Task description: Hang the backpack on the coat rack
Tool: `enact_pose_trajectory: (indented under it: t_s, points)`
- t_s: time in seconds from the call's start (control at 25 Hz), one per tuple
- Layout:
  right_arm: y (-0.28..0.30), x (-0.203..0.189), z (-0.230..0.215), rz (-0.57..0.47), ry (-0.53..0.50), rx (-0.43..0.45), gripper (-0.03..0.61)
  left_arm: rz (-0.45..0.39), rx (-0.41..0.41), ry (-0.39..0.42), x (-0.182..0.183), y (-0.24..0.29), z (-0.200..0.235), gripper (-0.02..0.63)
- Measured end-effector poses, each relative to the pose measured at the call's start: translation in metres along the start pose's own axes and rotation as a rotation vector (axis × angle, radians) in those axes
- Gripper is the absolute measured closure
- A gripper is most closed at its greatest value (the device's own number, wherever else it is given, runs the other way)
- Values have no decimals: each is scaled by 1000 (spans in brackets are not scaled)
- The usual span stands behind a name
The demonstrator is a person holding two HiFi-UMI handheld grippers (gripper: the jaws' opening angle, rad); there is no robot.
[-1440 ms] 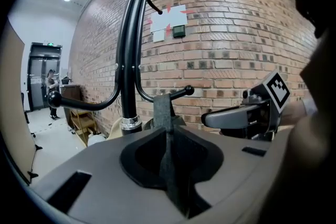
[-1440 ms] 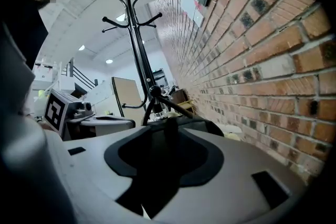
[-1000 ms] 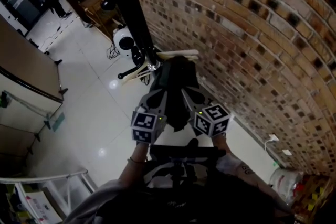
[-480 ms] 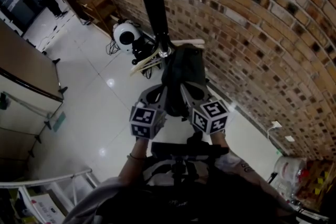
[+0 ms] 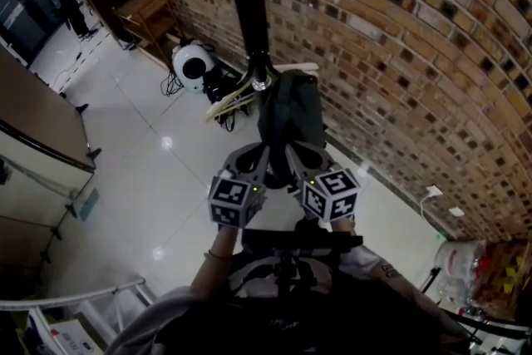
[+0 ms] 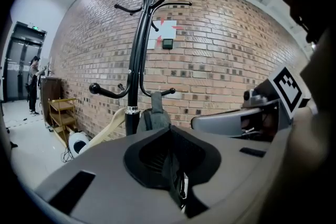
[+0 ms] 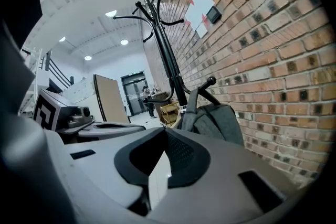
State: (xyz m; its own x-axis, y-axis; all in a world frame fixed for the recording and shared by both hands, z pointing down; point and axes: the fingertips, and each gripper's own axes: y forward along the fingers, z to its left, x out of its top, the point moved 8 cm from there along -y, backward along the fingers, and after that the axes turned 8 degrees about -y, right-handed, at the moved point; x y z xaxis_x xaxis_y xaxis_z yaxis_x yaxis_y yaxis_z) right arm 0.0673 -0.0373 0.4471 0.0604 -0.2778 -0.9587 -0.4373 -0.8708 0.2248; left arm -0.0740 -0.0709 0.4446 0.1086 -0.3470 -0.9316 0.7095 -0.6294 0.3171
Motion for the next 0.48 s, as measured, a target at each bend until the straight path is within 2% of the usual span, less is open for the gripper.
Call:
enact_pose_trajectory:
  t_s: [0.48]
  points:
    - [-21, -13, 10, 38, -30, -38, 575, -15, -26, -46, -15, -11, -7, 609]
